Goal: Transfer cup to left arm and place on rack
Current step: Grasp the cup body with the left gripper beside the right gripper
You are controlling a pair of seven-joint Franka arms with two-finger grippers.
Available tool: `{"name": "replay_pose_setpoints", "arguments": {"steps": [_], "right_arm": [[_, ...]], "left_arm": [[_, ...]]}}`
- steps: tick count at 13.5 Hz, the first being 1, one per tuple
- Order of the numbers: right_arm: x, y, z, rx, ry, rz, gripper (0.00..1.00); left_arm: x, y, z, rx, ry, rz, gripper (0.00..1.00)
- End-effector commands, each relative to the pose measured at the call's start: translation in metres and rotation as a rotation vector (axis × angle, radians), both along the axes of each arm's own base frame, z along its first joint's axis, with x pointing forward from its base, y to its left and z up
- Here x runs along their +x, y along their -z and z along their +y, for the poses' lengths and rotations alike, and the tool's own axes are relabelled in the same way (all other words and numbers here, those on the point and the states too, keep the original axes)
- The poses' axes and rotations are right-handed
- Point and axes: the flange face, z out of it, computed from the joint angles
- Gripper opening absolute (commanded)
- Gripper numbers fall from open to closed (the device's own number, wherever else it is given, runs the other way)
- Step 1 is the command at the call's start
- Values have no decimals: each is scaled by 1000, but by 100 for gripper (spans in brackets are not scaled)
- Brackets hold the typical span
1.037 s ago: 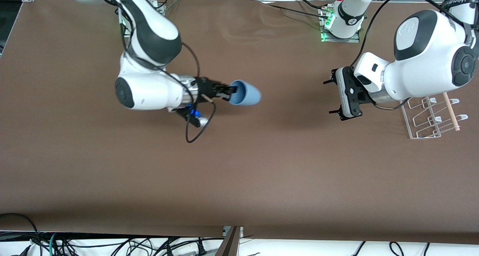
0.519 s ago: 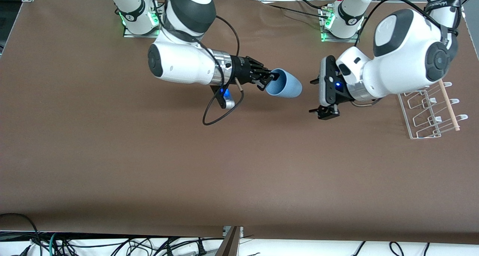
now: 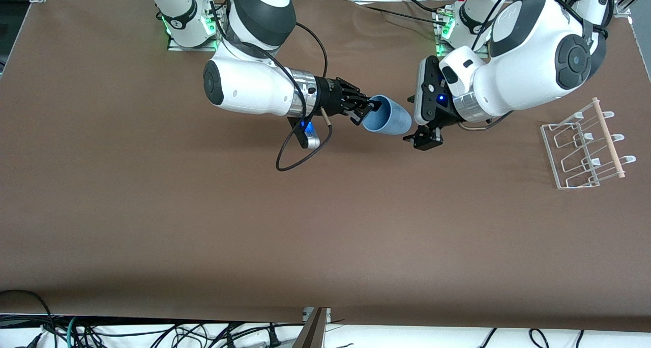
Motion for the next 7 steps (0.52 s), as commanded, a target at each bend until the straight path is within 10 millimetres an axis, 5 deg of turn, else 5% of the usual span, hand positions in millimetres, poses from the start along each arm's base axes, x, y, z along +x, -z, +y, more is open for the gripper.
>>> {"name": "replay_pose_setpoints", "arguments": {"steps": [1, 7], "right_arm": [[3, -6, 2, 22, 11, 10, 0], [4, -6, 1, 20, 8, 5, 0]], "left_arm": [[-9, 8, -11, -48, -1, -48, 100], [-15, 29, -22, -94, -61, -42, 100]]}}
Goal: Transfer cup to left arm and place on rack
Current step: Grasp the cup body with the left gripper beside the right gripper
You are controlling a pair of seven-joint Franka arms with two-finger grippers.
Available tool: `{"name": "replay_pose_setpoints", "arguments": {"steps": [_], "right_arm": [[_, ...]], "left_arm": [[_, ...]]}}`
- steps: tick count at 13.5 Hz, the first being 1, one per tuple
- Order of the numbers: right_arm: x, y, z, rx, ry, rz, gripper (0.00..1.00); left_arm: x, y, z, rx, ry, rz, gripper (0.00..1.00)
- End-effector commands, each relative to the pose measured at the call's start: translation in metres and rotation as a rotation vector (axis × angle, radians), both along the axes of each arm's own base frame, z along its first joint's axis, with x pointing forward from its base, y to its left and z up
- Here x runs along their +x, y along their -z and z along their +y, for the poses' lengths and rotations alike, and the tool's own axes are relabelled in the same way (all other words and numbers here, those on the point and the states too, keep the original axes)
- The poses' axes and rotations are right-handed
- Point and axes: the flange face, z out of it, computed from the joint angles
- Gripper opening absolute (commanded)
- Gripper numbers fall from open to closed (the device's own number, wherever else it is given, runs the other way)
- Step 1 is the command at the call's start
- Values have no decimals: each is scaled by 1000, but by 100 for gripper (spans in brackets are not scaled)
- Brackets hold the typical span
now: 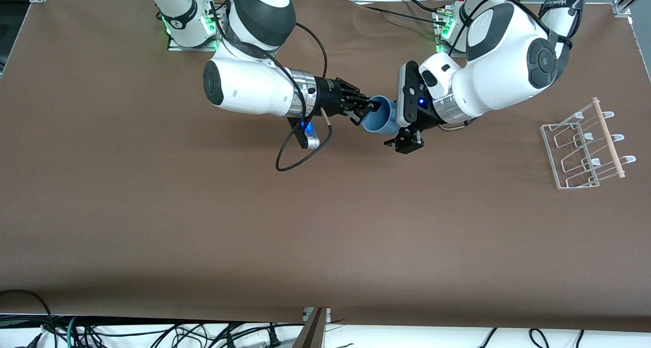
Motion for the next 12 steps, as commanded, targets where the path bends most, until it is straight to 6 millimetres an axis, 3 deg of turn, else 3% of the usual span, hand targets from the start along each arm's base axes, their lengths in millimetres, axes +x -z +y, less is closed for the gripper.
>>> {"name": "replay_pose_setpoints", "arguments": {"steps": [1, 2, 3, 5, 6, 12], "right_arm": [[2, -9, 3, 24, 7, 5, 0], [2, -7, 3, 22, 6, 6, 0], [2, -7, 3, 21, 6, 5, 0], [3, -7, 2, 21, 8, 6, 0], [3, -7, 2, 20, 8, 5, 10], [5, -9, -1, 20, 13, 7, 49]], "left_arm": [[-8, -1, 4, -26, -8, -5, 97], [-9, 0, 3, -27, -4, -4, 76], [-9, -1, 2, -31, -9, 2, 30], [-10, 0, 2, -40, -24, 20, 7], [-10, -1, 1, -40, -31, 24, 0], [-9, -3, 3, -41, -38, 24, 0]]}}
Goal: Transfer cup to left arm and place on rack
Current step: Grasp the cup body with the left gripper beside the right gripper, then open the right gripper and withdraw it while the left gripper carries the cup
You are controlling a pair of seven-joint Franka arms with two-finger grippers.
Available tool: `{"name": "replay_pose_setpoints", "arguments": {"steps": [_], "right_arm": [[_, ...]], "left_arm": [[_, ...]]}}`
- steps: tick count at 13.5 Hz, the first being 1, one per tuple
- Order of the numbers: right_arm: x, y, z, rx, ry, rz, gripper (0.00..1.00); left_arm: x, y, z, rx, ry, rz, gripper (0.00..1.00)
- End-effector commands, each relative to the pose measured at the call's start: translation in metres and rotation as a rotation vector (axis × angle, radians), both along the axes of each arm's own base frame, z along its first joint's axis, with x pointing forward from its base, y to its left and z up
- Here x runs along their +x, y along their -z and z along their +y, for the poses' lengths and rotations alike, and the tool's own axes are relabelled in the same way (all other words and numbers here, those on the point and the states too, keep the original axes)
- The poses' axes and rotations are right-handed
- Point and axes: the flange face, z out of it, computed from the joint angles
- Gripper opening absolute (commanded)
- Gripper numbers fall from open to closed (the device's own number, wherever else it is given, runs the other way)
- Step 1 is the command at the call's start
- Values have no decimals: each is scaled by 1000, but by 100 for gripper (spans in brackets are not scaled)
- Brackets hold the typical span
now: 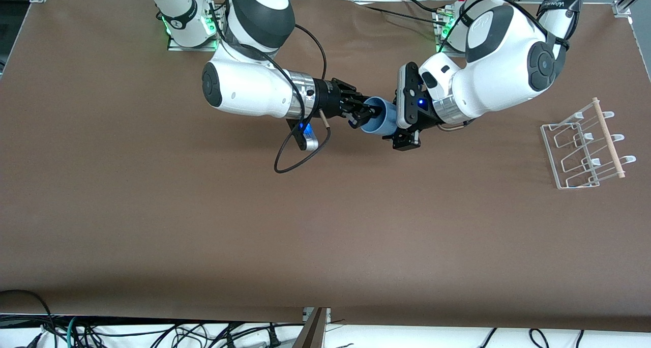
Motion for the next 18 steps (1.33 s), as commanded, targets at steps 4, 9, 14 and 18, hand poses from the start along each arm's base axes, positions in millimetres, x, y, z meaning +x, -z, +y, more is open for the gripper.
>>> {"name": "replay_pose_setpoints", "arguments": {"steps": [4, 9, 14, 18], "right_arm": [[12, -14, -9, 21, 14, 9, 73], [52, -40, -85, 16, -39, 43, 99], [55, -86, -183, -82, -247, -113, 99], [18, -115, -272, -235, -403, -250, 99]], "left_arm": [[-4, -5, 8, -21, -11, 0, 0], [7, -1, 42, -1, -39, 42, 0], [27, 2, 137, 236, -63, 71, 0], [39, 27, 214, 499, -73, 71, 0]]}}
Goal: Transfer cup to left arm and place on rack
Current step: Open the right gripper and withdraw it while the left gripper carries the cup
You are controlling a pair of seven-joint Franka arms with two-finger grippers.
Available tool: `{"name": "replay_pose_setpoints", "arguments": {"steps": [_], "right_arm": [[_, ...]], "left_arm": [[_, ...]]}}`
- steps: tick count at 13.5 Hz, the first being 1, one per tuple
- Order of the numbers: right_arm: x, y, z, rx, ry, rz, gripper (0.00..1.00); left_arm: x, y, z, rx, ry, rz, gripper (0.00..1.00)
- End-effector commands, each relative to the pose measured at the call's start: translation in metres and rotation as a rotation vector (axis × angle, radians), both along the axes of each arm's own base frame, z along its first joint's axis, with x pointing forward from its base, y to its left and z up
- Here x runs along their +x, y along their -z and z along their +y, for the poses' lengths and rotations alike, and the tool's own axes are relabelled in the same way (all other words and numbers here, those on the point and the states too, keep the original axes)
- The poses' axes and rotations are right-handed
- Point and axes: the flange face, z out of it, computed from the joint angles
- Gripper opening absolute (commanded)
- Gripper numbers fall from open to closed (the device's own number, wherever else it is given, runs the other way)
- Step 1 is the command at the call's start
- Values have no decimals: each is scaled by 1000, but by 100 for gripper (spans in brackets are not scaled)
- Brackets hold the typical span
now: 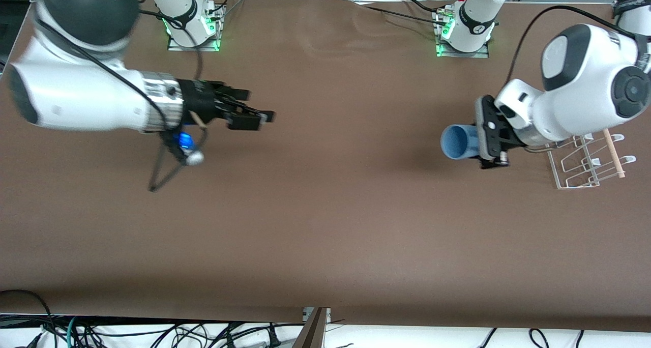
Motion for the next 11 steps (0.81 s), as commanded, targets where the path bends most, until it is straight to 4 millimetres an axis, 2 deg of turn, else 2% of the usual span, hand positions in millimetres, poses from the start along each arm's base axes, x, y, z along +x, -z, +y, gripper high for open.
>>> {"name": "replay_pose_setpoints", "arguments": {"steps": [1, 3, 4, 6, 7, 9, 10, 11], "right_arm": [[-47, -18, -59, -58, -90, -121, 99], [-75, -16, -106, -135, -198, -228, 99], [-82, -13, -120, -223, -276, -276, 99], [-76, -8, -148, -396, -413, -347, 99], [-70, -7, -160, -472, -463, -391, 99], [-57, -3, -175, -581, -516, -437, 99], [-48, -1, -177, -623, -532, -459, 99], [-43, -8, -171, -659, -551, -485, 99]], "left_arm": [[2, 6, 27, 170, 41, 4, 0], [9, 21, 58, 365, 56, 5, 0], [13, 25, 69, 465, 72, -3, 0], [17, 26, 83, 651, 146, -22, 0], [18, 27, 87, 739, 188, -28, 0], [6, 37, 83, 923, 288, 26, 0], [-3, 46, 70, 1021, 376, 33, 0], [-14, 49, 64, 1104, 441, 24, 0]]}}
